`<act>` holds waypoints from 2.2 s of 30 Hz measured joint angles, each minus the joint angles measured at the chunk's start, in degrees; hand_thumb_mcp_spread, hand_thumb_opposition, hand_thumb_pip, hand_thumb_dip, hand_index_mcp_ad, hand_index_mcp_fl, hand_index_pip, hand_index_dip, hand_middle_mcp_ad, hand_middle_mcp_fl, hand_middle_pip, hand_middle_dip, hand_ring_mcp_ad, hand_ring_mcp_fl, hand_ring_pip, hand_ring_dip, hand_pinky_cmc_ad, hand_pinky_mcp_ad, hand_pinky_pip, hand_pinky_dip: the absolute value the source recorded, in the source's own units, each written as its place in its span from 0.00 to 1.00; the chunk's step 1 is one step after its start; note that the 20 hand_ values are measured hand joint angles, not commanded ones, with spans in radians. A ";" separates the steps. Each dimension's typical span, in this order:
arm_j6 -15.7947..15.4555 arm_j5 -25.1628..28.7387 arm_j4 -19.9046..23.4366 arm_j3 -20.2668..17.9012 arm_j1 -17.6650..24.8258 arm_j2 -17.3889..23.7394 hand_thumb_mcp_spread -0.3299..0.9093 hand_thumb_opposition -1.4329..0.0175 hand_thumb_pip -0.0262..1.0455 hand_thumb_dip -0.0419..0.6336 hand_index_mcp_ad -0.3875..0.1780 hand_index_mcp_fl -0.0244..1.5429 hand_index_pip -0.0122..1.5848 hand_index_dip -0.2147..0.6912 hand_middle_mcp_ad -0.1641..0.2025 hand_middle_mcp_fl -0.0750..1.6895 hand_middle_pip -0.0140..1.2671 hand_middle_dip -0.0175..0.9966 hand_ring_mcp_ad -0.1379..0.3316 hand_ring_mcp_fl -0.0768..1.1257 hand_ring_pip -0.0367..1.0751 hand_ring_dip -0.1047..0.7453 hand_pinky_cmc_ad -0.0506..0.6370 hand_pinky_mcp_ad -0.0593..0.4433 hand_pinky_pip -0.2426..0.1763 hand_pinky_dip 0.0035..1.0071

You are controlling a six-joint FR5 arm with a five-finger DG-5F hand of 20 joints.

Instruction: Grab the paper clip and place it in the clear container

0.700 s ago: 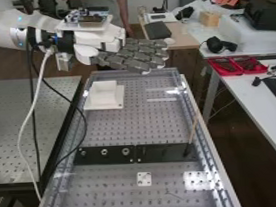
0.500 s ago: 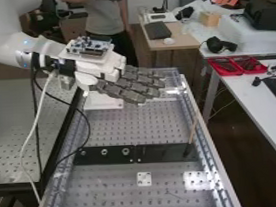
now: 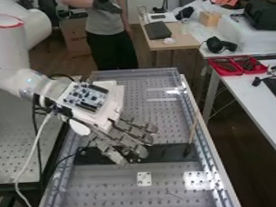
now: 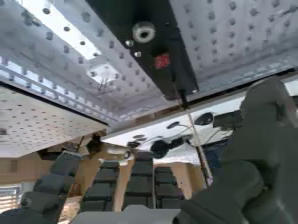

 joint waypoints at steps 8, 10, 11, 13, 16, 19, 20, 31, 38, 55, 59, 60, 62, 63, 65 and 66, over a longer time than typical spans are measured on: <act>-0.25 1.66 1.63 1.51 -1.58 -3.72 0.60 0.51 0.41 0.26 0.65 0.08 0.07 0.32 0.44 0.10 0.10 0.14 0.51 0.06 0.13 0.19 0.53 0.64 0.51 0.21; -0.34 1.90 2.31 1.85 -1.82 -4.23 0.60 0.51 0.42 0.28 0.65 0.10 0.11 0.35 0.44 0.10 0.11 0.14 0.51 0.07 0.13 0.19 0.53 0.64 0.51 0.21; -0.41 2.02 2.80 2.15 -2.00 -4.63 0.59 0.51 0.43 0.30 0.64 0.11 0.13 0.36 0.44 0.10 0.11 0.14 0.51 0.07 0.13 0.19 0.53 0.64 0.51 0.21; -0.43 2.12 3.51 2.65 -2.27 -5.19 0.61 0.50 0.44 0.32 0.62 0.15 0.19 0.38 0.43 0.10 0.10 0.14 0.51 0.07 0.13 0.19 0.53 0.64 0.51 0.21; -0.57 2.12 4.26 3.33 -2.65 -5.97 0.63 0.50 0.44 0.35 0.61 0.18 0.32 0.38 0.44 0.10 0.10 0.14 0.51 0.07 0.13 0.19 0.53 0.64 0.51 0.21; -0.89 2.13 5.77 3.83 -3.12 -6.87 0.63 0.49 0.45 0.35 0.61 0.19 0.39 0.39 0.44 0.11 0.10 0.14 0.51 0.07 0.13 0.19 0.53 0.64 0.51 0.21; -1.05 2.18 6.60 3.89 -3.30 -7.16 0.63 0.49 0.45 0.34 0.61 0.19 0.41 0.39 0.44 0.11 0.10 0.14 0.51 0.07 0.13 0.19 0.53 0.64 0.52 0.21; -3.77 2.78 16.69 3.05 -4.90 -10.29 0.66 0.45 0.47 0.41 0.56 0.14 0.61 0.42 0.44 0.13 0.11 0.17 0.51 0.08 0.12 0.22 0.53 0.64 0.60 0.19; -4.98 2.23 18.17 4.18 -5.35 -12.41 0.68 0.43 0.47 0.44 0.53 0.10 0.75 0.44 0.43 0.16 0.10 0.18 0.50 0.10 0.14 0.22 0.53 0.65 0.67 0.19; -9.04 -1.98 17.11 7.32 -7.44 -14.82 0.68 0.42 0.47 0.45 0.50 0.16 0.84 0.44 0.44 0.17 0.11 0.20 0.50 0.13 0.14 0.23 0.53 0.65 0.73 0.19; -11.16 -3.27 17.02 7.54 -7.93 -14.91 0.69 0.42 0.47 0.45 0.47 0.18 0.85 0.44 0.44 0.17 0.11 0.20 0.50 0.13 0.14 0.23 0.53 0.65 0.73 0.19; -11.51 -3.49 16.99 7.58 -8.00 -14.92 0.69 0.42 0.47 0.45 0.47 0.18 0.85 0.44 0.44 0.17 0.11 0.20 0.50 0.13 0.14 0.23 0.53 0.65 0.74 0.19; -13.30 -4.70 16.85 7.79 -8.32 -14.97 0.70 0.42 0.47 0.45 0.47 0.19 0.85 0.44 0.44 0.17 0.11 0.20 0.50 0.13 0.14 0.23 0.53 0.65 0.74 0.19; -13.65 -4.96 16.81 7.85 -8.38 -14.98 0.70 0.42 0.47 0.45 0.47 0.19 0.86 0.44 0.44 0.17 0.11 0.20 0.49 0.13 0.14 0.23 0.53 0.65 0.74 0.19; -15.26 -6.43 16.50 8.25 -8.70 -15.10 0.71 0.41 0.47 0.45 0.46 0.21 0.87 0.44 0.43 0.17 0.11 0.20 0.49 0.13 0.14 0.23 0.53 0.65 0.74 0.19; -15.51 -6.74 16.37 8.36 -8.76 -15.13 0.71 0.41 0.47 0.46 0.44 0.22 0.88 0.44 0.44 0.18 0.11 0.20 0.49 0.13 0.14 0.23 0.53 0.65 0.74 0.19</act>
